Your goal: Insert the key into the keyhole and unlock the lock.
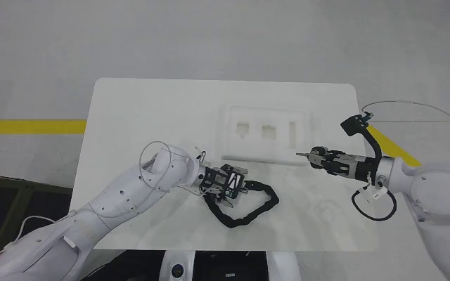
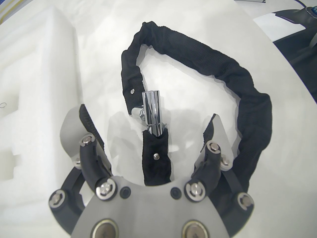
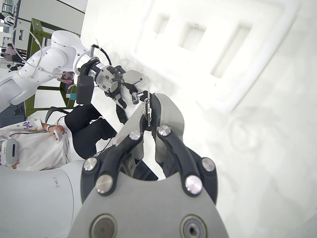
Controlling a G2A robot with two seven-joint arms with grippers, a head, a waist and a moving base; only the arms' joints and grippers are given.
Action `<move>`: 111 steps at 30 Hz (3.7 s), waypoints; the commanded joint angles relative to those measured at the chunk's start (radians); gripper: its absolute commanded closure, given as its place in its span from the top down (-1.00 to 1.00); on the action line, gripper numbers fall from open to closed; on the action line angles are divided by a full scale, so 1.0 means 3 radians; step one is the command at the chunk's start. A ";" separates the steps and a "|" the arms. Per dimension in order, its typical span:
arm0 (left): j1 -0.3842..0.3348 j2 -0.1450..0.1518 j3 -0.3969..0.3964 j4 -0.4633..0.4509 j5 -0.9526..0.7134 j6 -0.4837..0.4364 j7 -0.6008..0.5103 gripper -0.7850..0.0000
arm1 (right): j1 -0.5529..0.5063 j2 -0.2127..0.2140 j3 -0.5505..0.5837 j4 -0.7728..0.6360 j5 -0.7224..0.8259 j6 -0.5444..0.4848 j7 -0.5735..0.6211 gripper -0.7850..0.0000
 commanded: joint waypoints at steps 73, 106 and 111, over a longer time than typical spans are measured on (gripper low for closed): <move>0.0219 -0.0077 -0.0638 0.0735 -0.0393 0.0044 0.1895 -1.00 | 0.0334 -0.0068 -0.0705 -0.0148 0.0223 -0.0019 0.0092 -1.00; 0.0166 -0.0188 -0.0431 0.0874 -0.0723 0.0461 0.2279 -1.00 | 0.0639 -0.0143 -0.1140 -0.0278 0.0078 0.0507 -0.0132 -1.00; 0.0263 -0.0197 -0.0454 0.0794 -0.0778 0.0471 0.2246 -1.00 | 0.0633 -0.0167 -0.1272 -0.0111 0.0053 0.0528 -0.0208 -1.00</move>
